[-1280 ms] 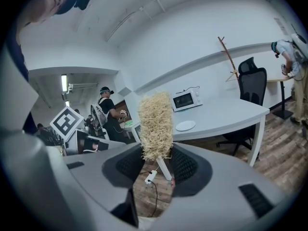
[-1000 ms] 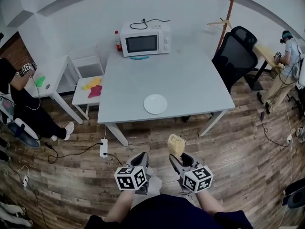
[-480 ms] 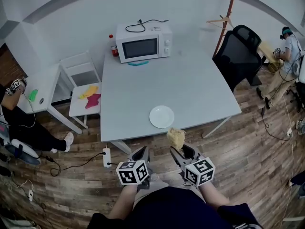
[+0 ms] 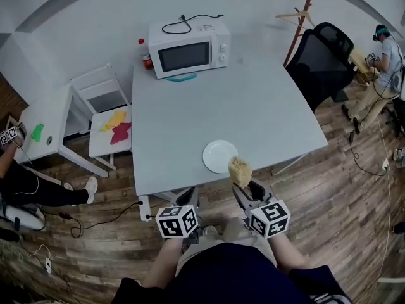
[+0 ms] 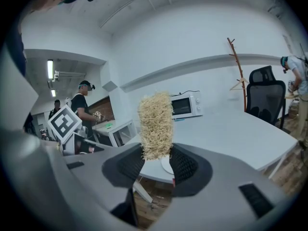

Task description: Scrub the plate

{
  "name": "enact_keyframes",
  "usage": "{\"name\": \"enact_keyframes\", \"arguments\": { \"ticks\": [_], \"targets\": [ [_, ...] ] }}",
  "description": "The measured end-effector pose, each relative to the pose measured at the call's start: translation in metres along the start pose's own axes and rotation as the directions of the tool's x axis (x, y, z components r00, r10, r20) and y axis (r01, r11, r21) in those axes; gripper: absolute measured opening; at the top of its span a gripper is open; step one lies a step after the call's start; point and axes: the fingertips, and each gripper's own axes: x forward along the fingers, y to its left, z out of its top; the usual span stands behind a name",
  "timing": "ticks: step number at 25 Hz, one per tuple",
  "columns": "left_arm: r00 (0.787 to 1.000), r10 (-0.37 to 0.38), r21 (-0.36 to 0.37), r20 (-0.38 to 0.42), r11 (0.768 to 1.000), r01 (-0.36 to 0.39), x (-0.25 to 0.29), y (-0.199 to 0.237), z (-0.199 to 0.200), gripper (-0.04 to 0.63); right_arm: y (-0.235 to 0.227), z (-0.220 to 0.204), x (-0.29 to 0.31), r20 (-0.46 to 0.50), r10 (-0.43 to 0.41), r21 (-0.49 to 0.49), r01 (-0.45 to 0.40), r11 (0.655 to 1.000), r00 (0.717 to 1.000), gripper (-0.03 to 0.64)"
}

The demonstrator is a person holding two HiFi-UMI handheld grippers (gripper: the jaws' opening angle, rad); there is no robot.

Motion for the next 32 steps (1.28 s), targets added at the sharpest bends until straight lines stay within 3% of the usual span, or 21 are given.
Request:
{"name": "enact_keyframes", "arguments": {
  "ticks": [5,12,26,27,29,32],
  "targets": [
    [1.0,0.005,0.011,-0.017,1.0,-0.004,0.028,0.006,0.005,0.018,-0.022,-0.003,0.01,-0.027,-0.02,-0.02,0.02,1.0,0.999,0.162],
    [0.999,0.021,0.001,-0.024,1.0,-0.021,0.071,0.012,0.009,0.018,-0.058,-0.017,0.045,-0.116,0.024,-0.065,-0.032,0.997,0.993,0.161],
    [0.989,0.031,-0.097,-0.144,0.994,-0.046,0.152,0.043,0.003,0.021,-0.1,-0.048,0.121,-0.343,0.077,-0.151,-0.136,0.979,0.936,0.161],
    [0.987,0.034,-0.102,-0.157,0.994,-0.051,0.157,0.046,0.002,0.028,-0.101,-0.047,0.125,-0.352,0.076,-0.154,-0.138,0.978,0.933,0.161],
    [0.982,0.031,-0.111,-0.185,0.992,-0.053,0.166,0.051,-0.001,0.122,-0.103,-0.049,0.131,-0.373,0.079,-0.153,-0.145,0.978,0.925,0.161],
    [0.975,0.041,-0.108,-0.216,0.992,-0.065,0.177,0.058,-0.005,0.127,-0.106,-0.054,0.139,-0.415,0.081,-0.155,-0.158,0.975,0.906,0.161]
  ]
}}
